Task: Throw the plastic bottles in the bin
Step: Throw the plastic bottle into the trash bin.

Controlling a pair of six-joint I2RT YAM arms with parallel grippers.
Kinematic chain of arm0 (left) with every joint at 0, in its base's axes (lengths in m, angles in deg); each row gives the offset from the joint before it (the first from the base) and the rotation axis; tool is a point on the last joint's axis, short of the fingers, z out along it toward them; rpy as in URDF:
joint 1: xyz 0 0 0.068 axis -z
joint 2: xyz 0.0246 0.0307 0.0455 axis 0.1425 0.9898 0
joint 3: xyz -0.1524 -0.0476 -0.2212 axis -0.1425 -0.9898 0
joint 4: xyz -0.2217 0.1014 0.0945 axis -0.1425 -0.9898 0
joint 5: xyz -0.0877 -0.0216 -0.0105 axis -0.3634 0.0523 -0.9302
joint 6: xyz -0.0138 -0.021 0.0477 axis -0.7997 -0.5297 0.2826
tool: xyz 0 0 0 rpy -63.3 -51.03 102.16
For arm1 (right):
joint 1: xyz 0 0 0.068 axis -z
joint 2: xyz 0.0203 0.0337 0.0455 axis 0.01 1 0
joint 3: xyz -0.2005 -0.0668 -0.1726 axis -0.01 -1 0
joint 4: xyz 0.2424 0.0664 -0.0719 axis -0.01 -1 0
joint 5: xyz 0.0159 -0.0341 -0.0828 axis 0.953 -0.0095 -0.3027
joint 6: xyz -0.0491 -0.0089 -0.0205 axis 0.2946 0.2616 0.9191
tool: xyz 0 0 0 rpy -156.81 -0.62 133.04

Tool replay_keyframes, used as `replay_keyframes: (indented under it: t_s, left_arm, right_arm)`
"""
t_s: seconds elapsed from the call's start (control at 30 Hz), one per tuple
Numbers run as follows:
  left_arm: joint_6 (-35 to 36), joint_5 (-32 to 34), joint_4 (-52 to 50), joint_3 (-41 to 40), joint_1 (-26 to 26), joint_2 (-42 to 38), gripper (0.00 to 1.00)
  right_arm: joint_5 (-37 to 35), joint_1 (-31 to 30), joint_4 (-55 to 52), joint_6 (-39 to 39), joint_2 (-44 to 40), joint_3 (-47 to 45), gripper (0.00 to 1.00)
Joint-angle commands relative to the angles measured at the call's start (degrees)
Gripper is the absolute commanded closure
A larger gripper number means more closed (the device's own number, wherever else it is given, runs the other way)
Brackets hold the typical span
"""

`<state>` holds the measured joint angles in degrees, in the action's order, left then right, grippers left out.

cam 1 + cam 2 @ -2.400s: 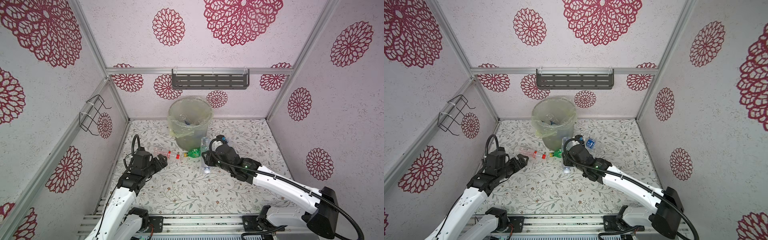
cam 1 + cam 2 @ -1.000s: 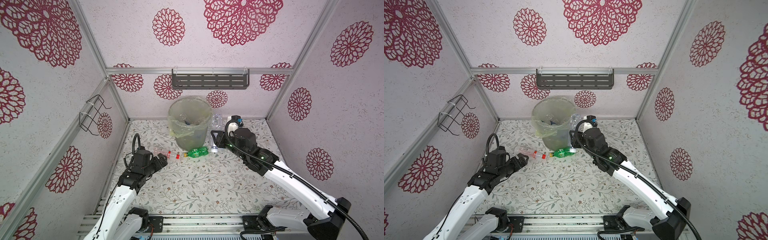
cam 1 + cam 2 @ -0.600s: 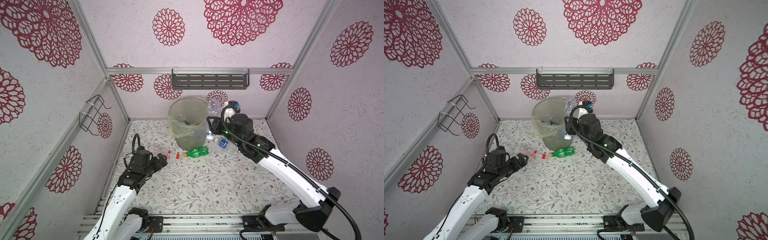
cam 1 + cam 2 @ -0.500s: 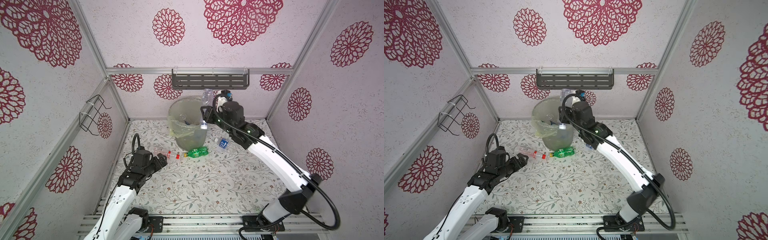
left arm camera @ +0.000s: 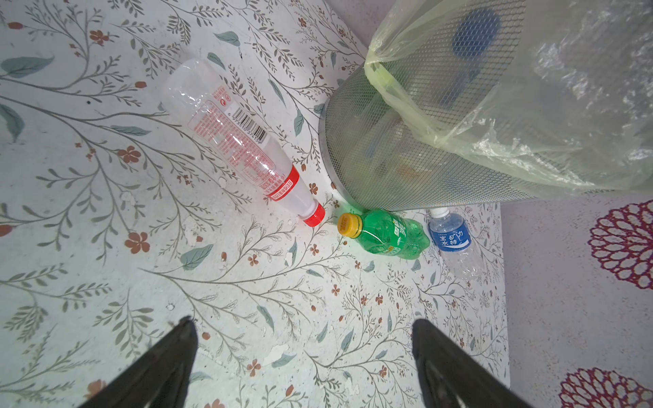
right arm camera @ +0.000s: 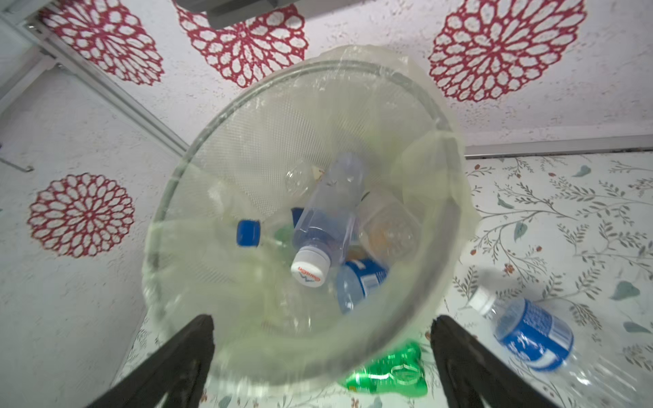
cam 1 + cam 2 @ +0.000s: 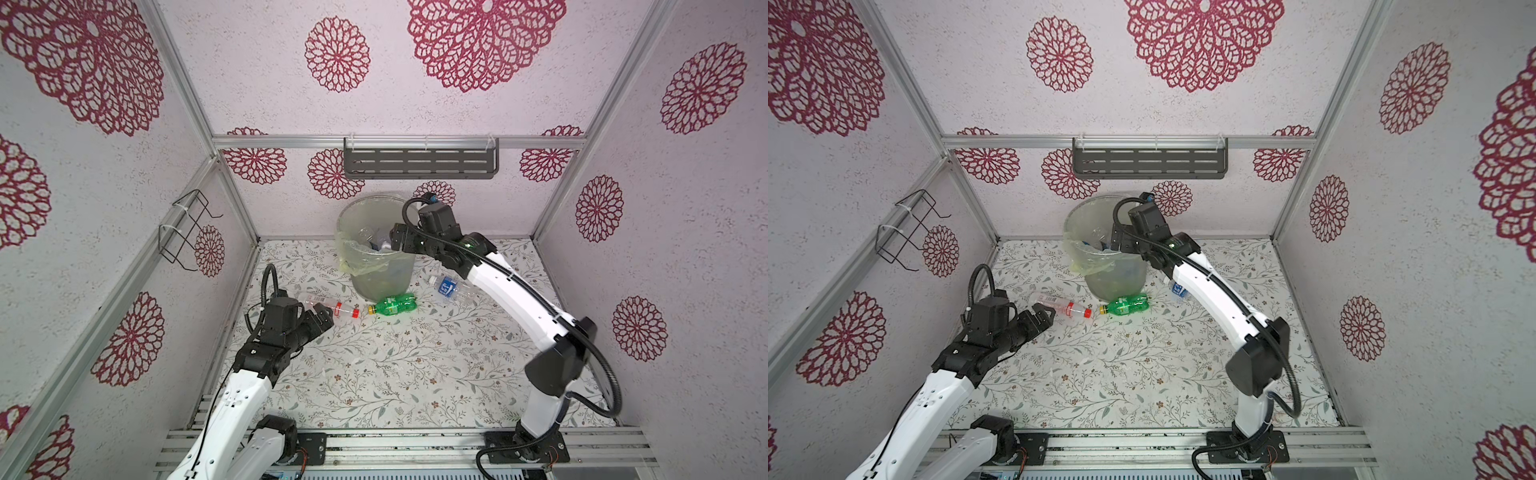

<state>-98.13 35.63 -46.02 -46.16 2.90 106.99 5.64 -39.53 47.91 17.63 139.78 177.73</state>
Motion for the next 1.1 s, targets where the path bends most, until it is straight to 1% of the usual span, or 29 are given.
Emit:
replay_keyframes:
  t_s: [0.0,0.17,0.4,0.7,0.93,1.07]
  left_arm:
    - [0.4,0.6,-0.8,1.1,-0.7,0.4,0.03]
    - [0.4,2.6,-2.6,1.0,-0.9,-0.1,0.03]
    - [-0.1,4.3,-3.9,1.2,-1.2,-0.7,0.03]
    - [-1.4,5.0,-4.5,2.5,-1.2,0.9,0.03]
    - [-2.9,7.5,-6.1,4.3,-1.3,3.1,0.03]
    - [-4.3,9.6,-7.3,5.5,-1.3,4.4,0.03]
  right_arm:
    - [0.5,0.2,11.5,0.3,-10.4,-6.5,0.01]
    - [0.2,0.2,14.2,0.0,-17.9,-17.1,0.01]
    - [-0.5,0.2,14.9,-0.4,-24.9,-27.0,0.01]
    - [-2.3,0.3,15.8,-3.5,-34.1,-40.4,0.01]
    - [-3.8,0.5,15.5,-7.9,-41.4,-49.7,0.01]
    - [-4.5,0.6,15.0,-9.3,-44.7,-53.4,0.01]
